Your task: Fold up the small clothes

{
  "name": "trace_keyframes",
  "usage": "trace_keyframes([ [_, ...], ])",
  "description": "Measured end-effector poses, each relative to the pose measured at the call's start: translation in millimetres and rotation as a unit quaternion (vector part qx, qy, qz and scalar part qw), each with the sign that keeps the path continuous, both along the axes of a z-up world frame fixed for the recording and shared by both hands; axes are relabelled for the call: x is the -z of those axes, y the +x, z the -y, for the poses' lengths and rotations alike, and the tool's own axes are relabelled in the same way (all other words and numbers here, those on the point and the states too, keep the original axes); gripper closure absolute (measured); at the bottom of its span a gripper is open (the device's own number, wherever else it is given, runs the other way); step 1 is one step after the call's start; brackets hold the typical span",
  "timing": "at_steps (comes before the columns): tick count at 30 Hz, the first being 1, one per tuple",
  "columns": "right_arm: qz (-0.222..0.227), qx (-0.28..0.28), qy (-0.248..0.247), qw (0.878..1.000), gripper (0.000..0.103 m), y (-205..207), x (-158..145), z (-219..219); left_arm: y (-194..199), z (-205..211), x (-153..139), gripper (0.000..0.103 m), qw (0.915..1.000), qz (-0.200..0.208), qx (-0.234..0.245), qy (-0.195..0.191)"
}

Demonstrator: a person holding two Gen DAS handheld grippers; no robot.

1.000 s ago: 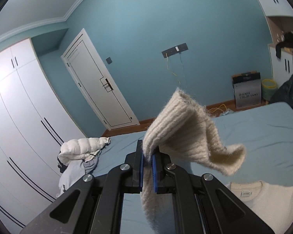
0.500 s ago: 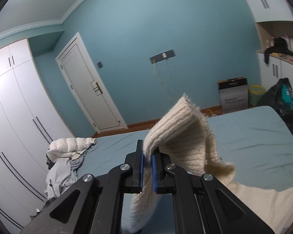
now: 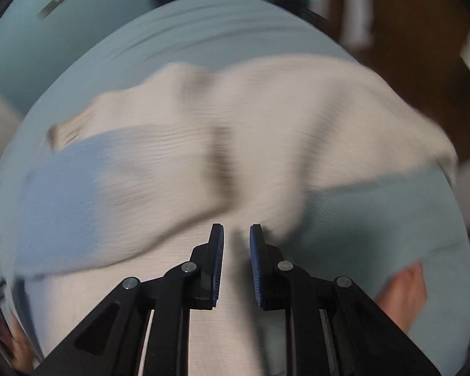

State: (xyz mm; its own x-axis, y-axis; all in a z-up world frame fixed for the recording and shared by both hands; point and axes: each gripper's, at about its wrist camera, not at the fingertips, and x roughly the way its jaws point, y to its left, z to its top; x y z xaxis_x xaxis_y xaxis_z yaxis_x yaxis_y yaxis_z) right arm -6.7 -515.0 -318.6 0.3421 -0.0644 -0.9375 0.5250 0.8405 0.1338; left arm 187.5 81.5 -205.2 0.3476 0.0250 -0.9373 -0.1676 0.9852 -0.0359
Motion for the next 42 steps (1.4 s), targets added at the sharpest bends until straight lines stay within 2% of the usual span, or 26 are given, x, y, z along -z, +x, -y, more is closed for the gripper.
trace_keyframes([
  [1,0.004,0.011,0.012,1.000,0.084,-1,-7,7,5,11,-4,0.000,0.9999,0.010,0.008,0.007],
  [2,0.014,0.017,0.020,1.000,0.074,1,-16,10,9,20,-6,0.000,0.9995,0.021,0.015,0.017],
  [3,0.029,0.022,0.028,0.999,0.068,5,-26,9,13,25,-9,0.000,0.9987,0.034,0.026,0.029],
  [5,0.071,0.021,0.059,0.996,0.048,16,-42,2,19,37,-7,0.000,0.9946,0.058,0.067,0.055],
  [6,0.087,0.019,0.078,0.993,0.047,23,-46,-4,23,46,-4,0.000,0.9908,0.066,0.093,0.074],
  [9,0.093,0.002,0.154,0.984,0.047,51,-34,-27,27,79,7,0.000,0.9763,0.079,0.167,0.113],
  [11,0.082,-0.016,0.180,0.980,0.047,61,-18,-40,23,82,13,0.000,0.9730,0.077,0.186,0.113],
  [14,0.041,-0.032,0.191,0.980,0.047,83,7,-61,36,80,39,0.000,0.9728,0.016,0.191,0.130],
  [15,0.024,-0.030,0.185,0.982,0.047,83,16,-63,40,76,47,0.000,0.9758,-0.001,0.186,0.115],
  [16,0.003,-0.026,0.180,0.983,0.046,88,28,-65,44,70,49,0.000,0.9813,-0.001,0.172,0.086],
  [17,0.003,-0.024,0.179,0.984,0.046,89,33,-65,47,64,50,0.000,0.9848,-0.009,0.161,0.065],
  [19,0.022,-0.015,0.177,0.984,0.046,88,29,-63,54,53,51,0.000,0.9895,-0.037,0.137,0.026],
  [21,0.022,-0.010,0.191,0.981,0.046,80,14,-58,58,48,46,0.000,0.9906,-0.056,0.125,0.006],
  [23,0.059,0.012,0.204,0.977,0.046,64,-10,-42,58,45,32,0.000,0.9909,-0.051,0.125,-0.004],
  [26,0.117,0.062,0.210,0.969,0.046,30,-38,-6,44,42,4,0.000,0.9904,-0.021,0.137,0.002],
  [29,0.144,0.126,0.184,0.964,0.046,-10,-48,43,35,45,-13,0.000,0.9867,-0.001,0.162,0.010],
  [32,0.142,0.195,0.143,0.960,0.046,-41,-47,91,32,51,-17,0.000,0.9834,0.010,0.178,0.033],
  [37,0.116,0.303,0.126,0.938,0.046,-71,-28,156,35,55,-4,0.000,0.9837,-0.005,0.174,0.046],
  [40,0.079,0.331,0.128,0.932,0.046,-67,-11,174,41,53,4,0.000,0.9860,-0.014,0.162,0.035],
  [42,0.067,0.316,0.147,0.935,0.044,-56,-3,177,42,54,7,0.000,0.9866,-0.016,0.160,0.030],
])
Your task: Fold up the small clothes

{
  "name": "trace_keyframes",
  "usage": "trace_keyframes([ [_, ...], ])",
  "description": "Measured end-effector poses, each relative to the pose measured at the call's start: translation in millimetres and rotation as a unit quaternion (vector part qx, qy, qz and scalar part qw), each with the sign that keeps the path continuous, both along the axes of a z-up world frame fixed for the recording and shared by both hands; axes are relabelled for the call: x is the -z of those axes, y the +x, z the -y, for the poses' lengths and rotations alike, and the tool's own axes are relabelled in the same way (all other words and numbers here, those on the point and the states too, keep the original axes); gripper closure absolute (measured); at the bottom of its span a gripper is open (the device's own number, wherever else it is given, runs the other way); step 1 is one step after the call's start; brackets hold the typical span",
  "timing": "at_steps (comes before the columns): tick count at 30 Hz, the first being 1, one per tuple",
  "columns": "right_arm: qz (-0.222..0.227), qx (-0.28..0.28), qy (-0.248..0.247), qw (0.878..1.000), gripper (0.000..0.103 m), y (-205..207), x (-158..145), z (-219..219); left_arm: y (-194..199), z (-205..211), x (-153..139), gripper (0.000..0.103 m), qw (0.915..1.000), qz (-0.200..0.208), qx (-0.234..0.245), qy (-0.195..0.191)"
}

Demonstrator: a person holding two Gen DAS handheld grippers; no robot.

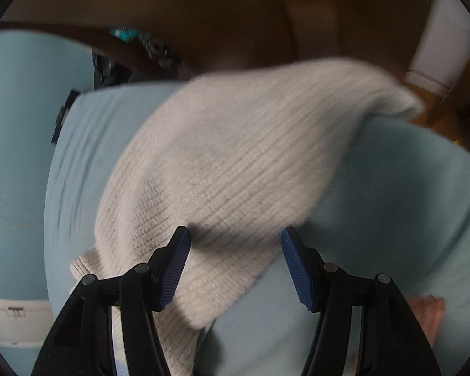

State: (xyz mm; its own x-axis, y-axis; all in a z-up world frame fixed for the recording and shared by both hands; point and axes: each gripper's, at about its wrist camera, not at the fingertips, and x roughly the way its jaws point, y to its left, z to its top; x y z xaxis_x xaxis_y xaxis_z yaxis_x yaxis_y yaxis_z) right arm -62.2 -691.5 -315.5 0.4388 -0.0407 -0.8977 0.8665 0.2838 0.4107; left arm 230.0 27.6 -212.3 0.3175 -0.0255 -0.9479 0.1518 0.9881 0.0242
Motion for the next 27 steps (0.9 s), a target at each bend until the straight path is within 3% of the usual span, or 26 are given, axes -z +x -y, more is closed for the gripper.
trace_keyframes([
  [2,-0.029,-0.031,-0.024,0.999,0.044,16,-3,-1,-1,1,3,0.000,1.0000,0.001,0.002,0.003],
  [4,-0.030,-0.067,-0.050,0.996,0.046,34,-11,-10,-5,2,7,0.000,0.9999,-0.001,0.008,0.011],
  [6,-0.044,-0.105,-0.077,0.991,0.065,47,-17,-21,-7,2,10,0.000,0.9998,-0.004,0.012,0.015],
  [7,-0.084,-0.133,-0.105,0.982,0.085,55,-17,-29,-9,2,12,0.000,0.9998,-0.006,0.014,0.014],
  [9,-0.105,-0.144,-0.143,0.974,0.091,51,-14,-45,-11,1,12,0.000,0.9998,-0.006,0.016,0.013],
  [12,-0.070,-0.094,-0.172,0.978,0.093,44,-32,-61,-15,-4,8,0.000,0.9997,0.000,0.021,0.015],
  [16,0.006,-0.140,-0.217,0.966,0.093,46,-81,-117,-16,-6,5,0.000,0.9991,0.015,0.029,0.028],
  [18,0.058,-0.174,-0.199,0.963,0.093,47,-90,-148,-17,-10,4,0.000,0.9991,0.014,0.027,0.030],
  [19,0.080,-0.193,-0.189,0.960,0.092,47,-93,-163,-18,-12,4,0.000,0.9993,0.012,0.022,0.028],
  [21,0.105,-0.223,-0.167,0.955,0.081,45,-92,-180,-18,-15,4,0.000,0.9997,0.004,0.015,0.017],
  [23,0.110,-0.240,-0.126,0.956,0.041,41,-81,-178,-20,-19,4,0.000,0.9999,-0.002,0.009,0.008],
  [24,0.112,-0.227,-0.101,0.962,0.035,31,-75,-170,-21,-21,4,0.000,0.9999,-0.003,0.008,0.006],
  [27,0.146,-0.168,-0.067,0.973,0.033,6,-66,-131,-24,-25,2,0.000,0.9999,0.002,0.011,0.006],
])
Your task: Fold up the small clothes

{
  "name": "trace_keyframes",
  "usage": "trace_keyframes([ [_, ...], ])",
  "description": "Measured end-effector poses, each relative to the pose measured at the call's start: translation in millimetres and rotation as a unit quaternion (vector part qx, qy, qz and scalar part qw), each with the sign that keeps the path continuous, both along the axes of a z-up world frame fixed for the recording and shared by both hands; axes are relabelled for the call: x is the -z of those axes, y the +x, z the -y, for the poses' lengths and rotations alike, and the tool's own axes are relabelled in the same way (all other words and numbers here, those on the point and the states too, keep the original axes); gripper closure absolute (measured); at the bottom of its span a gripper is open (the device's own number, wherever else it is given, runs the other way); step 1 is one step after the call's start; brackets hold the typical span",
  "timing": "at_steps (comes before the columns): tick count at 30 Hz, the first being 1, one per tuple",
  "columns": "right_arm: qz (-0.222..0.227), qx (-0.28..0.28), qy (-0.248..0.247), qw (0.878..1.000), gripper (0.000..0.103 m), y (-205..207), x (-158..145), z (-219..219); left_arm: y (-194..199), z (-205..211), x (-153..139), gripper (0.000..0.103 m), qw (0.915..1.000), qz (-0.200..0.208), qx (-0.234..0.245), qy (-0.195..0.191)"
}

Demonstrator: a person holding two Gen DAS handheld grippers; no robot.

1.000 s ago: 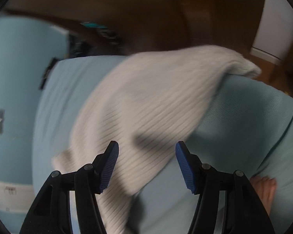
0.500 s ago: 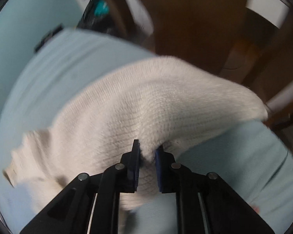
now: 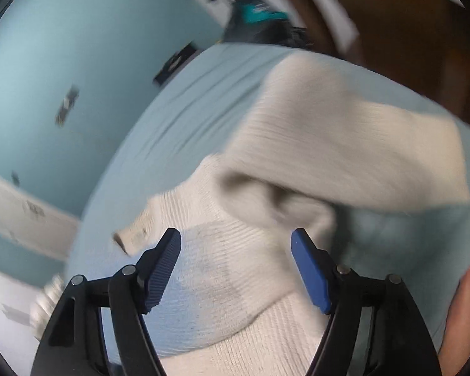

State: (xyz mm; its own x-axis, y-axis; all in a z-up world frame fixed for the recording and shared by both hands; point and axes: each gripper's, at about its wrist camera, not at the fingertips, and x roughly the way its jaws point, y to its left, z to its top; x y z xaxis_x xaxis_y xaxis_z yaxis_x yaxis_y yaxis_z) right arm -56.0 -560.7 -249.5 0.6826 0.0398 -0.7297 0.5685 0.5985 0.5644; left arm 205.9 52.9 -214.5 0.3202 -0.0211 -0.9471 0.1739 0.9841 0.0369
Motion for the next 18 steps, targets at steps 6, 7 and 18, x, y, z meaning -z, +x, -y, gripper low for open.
trace_keyframes([
  [6,-0.018,0.148,0.052,0.987,0.033,-68,36,81,0,-9,2,0.000,0.9999,-0.001,-0.010,0.006],
  [7,-0.036,0.172,0.055,0.983,0.033,-75,45,95,2,-9,3,0.000,0.9999,-0.002,-0.015,0.003],
  [18,-0.182,0.131,0.006,0.975,0.042,-14,77,149,2,-1,10,0.000,0.9997,-0.010,-0.024,0.003],
])
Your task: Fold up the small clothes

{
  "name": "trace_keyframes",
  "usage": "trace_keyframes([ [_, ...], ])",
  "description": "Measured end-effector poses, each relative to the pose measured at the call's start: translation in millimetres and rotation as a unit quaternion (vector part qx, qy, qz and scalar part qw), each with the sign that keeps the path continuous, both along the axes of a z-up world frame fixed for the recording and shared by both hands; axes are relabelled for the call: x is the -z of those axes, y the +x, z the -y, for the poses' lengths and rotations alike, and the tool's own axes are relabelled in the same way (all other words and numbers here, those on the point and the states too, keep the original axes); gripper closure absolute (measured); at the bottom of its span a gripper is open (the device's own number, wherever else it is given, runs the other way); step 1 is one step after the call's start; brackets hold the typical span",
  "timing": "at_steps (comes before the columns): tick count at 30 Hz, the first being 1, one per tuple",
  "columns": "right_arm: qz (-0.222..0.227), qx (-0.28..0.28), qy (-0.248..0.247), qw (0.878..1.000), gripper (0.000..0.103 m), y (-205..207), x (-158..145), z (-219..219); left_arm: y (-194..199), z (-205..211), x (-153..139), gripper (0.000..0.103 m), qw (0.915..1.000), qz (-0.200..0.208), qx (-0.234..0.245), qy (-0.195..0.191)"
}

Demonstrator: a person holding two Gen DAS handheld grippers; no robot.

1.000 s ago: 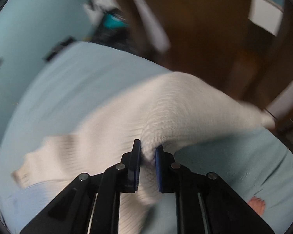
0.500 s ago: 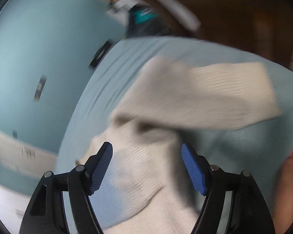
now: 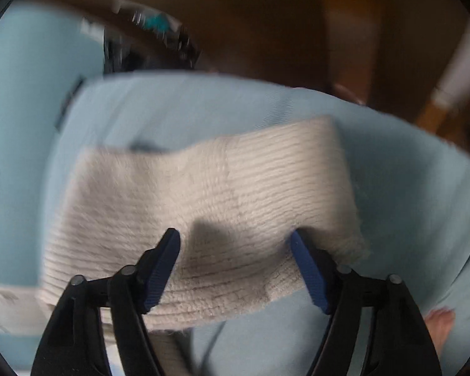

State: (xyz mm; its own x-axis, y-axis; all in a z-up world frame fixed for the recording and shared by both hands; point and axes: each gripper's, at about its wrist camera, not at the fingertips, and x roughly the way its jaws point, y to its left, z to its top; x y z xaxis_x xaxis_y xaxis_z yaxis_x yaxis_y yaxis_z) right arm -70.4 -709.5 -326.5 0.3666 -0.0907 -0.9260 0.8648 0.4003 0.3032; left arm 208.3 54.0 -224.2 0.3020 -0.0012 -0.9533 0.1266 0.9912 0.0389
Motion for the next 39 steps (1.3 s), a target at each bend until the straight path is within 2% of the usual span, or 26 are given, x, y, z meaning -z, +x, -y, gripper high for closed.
trace_keyframes([
  [2,-0.048,-0.036,-0.043,0.997,0.070,11,0,-9,-1,2,1,0.000,1.0000,0.002,0.005,0.004],
  [3,-0.056,-0.050,-0.060,0.995,0.078,12,-1,-14,-1,2,2,0.000,1.0000,0.003,0.006,0.004],
  [4,-0.056,-0.058,-0.072,0.994,0.095,11,-3,-15,0,1,2,0.000,1.0000,0.004,0.007,0.002],
  [5,-0.056,-0.061,-0.078,0.993,0.098,8,-6,-14,-2,-2,1,0.000,1.0000,0.004,0.007,0.001],
  [7,-0.050,-0.059,-0.112,0.991,0.099,5,-25,-16,-4,-5,0,0.000,1.0000,0.004,0.006,0.001],
  [9,-0.033,-0.080,-0.188,0.978,0.099,2,-62,-27,-5,-7,-3,0.000,1.0000,0.006,0.005,0.000],
  [11,-0.010,-0.119,-0.267,0.956,0.099,-2,-109,-40,-6,-10,-6,0.000,0.9999,0.011,0.005,0.000],
  [12,0.019,-0.134,-0.304,0.943,0.099,-9,-141,-48,-6,-11,-7,0.000,0.9999,0.013,0.005,0.000],
  [17,0.131,-0.161,-0.399,0.893,0.099,-50,-259,-97,-4,-14,-13,0.000,0.9998,0.018,-0.003,-0.008],
  [19,0.158,-0.165,-0.425,0.876,0.099,-56,-299,-106,-4,-16,-15,0.000,0.9998,0.015,-0.008,-0.014],
  [21,0.165,-0.171,-0.471,0.849,0.099,-65,-331,-116,-4,-17,-19,0.000,0.9995,0.015,-0.012,-0.023],
  [23,0.154,-0.187,-0.494,0.835,0.099,-71,-338,-128,-5,-16,-25,0.000,0.9992,0.021,-0.010,-0.032],
  [25,0.134,-0.213,-0.510,0.823,0.099,-51,-335,-137,-6,-15,-29,0.000,0.9991,0.027,-0.005,-0.033],
  [28,0.137,-0.250,-0.502,0.817,0.099,-25,-314,-151,-6,-15,-34,0.000,0.9990,0.035,-0.003,-0.028],
  [32,0.151,-0.288,-0.476,0.817,0.099,1,-306,-181,-5,-17,-38,0.000,0.9985,0.038,-0.008,-0.038],
  [37,0.184,-0.393,-0.426,0.794,0.099,38,-305,-276,-5,-19,-42,0.000,0.9975,0.054,-0.013,-0.044],
  [39,0.205,-0.438,-0.371,0.793,0.099,51,-293,-313,-4,-20,-44,0.000,0.9968,0.061,-0.018,-0.049],
])
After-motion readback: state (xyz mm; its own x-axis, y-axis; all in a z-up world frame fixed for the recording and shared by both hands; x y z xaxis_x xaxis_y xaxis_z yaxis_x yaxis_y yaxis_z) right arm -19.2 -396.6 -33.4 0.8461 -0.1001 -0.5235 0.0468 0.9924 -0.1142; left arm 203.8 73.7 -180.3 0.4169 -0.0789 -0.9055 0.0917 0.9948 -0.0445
